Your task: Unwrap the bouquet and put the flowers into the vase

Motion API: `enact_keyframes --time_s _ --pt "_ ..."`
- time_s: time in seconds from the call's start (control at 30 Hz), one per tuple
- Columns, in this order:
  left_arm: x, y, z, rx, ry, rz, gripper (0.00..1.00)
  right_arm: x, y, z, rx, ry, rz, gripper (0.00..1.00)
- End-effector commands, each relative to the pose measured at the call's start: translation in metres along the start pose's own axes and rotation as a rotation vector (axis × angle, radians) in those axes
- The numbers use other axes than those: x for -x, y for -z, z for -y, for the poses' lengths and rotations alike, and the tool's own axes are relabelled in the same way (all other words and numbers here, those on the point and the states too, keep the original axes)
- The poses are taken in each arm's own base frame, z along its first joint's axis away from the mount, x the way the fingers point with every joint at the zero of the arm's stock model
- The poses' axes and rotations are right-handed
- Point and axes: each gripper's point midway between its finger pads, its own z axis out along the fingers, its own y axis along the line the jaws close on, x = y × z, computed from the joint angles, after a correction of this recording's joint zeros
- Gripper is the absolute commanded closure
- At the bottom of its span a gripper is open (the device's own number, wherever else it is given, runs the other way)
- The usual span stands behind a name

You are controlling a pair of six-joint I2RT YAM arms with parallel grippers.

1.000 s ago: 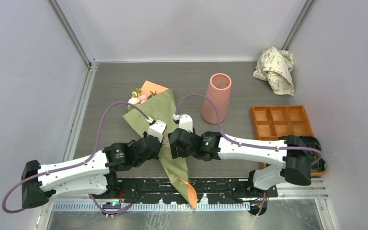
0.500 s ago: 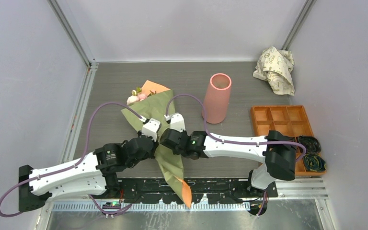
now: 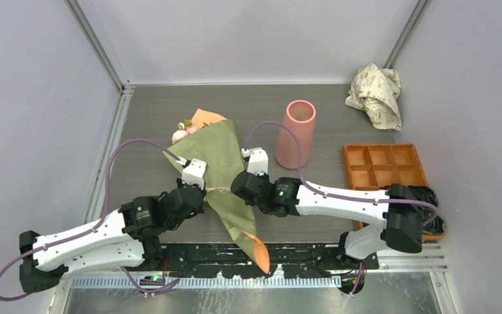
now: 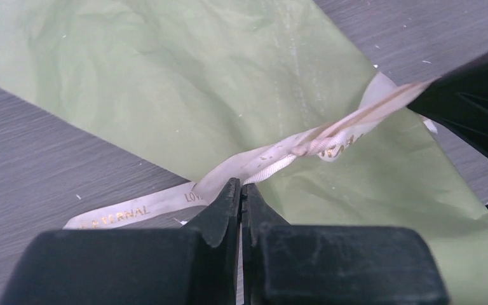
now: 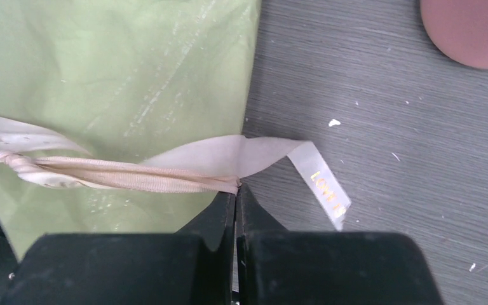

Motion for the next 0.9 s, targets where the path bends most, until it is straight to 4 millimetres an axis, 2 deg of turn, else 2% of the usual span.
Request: enact_keyframes --time_s 0.0,0.2,0.43,0.53,0.87 --pt "0.02 0.008 -0.028 0.139 0.048 0.046 0.99 0.005 0.007 0.037 -0.119 -0.027 0.038 0.99" --pt "0.037 0.024 -0.058 0.28 0.143 0.093 0.99 -0.009 0.007 0.053 -0.162 -0.048 0.017 0.99" --pt "0.06 0.061 -0.107 0.475 0.304 0.211 0.99 -0.029 0.005 0.072 -0.206 -0.084 -0.008 0.99" --pt "0.059 0.075 -0.125 0.546 0.354 0.243 0.98 -0.037 0.003 0.082 -0.245 -0.093 -0.023 0.99" --pt "0.039 0.094 -0.156 0.671 0.479 0.27 0.98 -0.062 0.0 0.113 -0.36 -0.117 -0.086 0.99"
